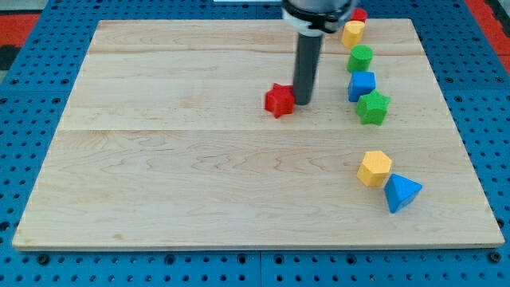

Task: Push the green star along with blue cube towards top center

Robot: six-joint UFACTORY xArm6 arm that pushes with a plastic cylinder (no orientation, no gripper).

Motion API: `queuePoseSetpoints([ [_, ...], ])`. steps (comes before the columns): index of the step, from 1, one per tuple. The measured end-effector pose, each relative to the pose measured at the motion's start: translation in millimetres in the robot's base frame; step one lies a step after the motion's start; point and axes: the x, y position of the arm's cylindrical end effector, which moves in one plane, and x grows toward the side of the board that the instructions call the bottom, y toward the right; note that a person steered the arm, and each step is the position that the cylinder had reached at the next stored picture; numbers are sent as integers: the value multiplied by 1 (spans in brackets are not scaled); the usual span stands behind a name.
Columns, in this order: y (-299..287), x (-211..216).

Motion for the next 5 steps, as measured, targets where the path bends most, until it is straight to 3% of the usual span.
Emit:
queuePoseSetpoints([
  [1, -82, 0],
  [5, -75, 2],
])
